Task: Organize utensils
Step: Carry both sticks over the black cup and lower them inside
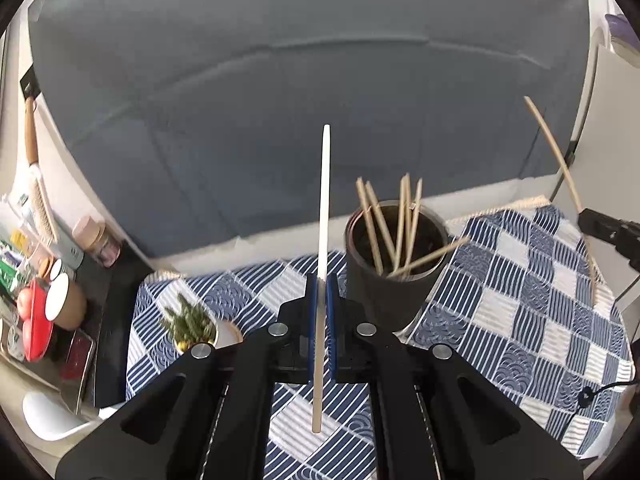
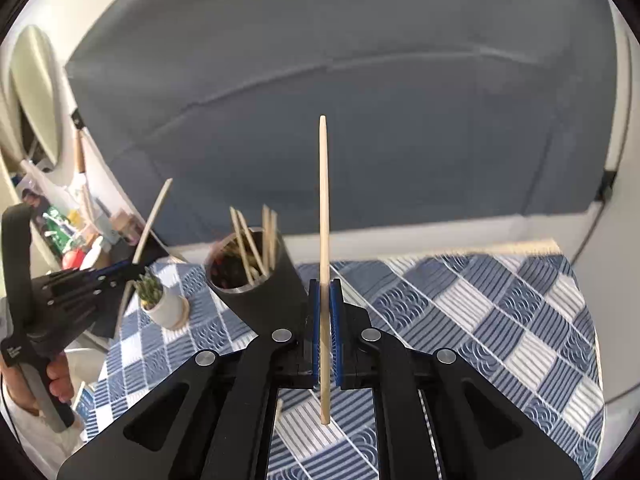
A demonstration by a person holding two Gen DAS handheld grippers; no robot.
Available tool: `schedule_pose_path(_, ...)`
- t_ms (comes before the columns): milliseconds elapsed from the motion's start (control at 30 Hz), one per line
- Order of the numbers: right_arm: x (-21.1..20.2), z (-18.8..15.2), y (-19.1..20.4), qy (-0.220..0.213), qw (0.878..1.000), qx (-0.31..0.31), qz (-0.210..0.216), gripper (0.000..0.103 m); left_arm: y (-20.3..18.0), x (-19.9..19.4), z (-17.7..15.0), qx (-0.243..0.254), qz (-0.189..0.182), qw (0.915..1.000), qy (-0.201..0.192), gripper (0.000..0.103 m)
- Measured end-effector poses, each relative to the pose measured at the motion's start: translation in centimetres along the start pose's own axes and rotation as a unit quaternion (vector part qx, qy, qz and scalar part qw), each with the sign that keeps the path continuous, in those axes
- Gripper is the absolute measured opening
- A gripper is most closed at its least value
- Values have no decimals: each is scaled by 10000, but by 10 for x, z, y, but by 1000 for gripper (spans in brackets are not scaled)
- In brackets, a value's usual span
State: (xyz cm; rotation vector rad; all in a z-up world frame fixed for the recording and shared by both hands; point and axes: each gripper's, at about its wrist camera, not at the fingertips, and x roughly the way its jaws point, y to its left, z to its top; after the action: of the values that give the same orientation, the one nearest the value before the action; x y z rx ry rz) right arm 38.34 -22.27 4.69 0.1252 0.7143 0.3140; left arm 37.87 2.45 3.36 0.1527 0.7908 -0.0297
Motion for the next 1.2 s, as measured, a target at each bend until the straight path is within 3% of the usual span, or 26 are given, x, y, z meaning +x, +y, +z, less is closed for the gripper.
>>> schedule_pose_path(267, 11, 30, 14, -370, 9965, -168, 727, 5, -12, -12, 37, -170, -94, 9987, -474, 5)
schedule_pose_path(600, 45, 69, 28, -691, 9790, -588, 1823, 5, -23, -8, 66, -547, -292, 9933, -979, 5)
schedule_pose_path(767, 63, 73, 31, -849, 9673, -700, 2283, 5, -21, 10, 67, -696, -410, 9916, -1009, 5)
schedule_pose_path(967, 95, 68, 28, -784, 9598, -639, 2620, 5, -9, 24, 50, -1158, -885, 9796, -1382, 5)
schedule_pose_path(1200, 130, 54, 23, -688, 9589, -561, 2693, 5, -13, 52, 28, -1348, -1233, 9717, -1497, 5)
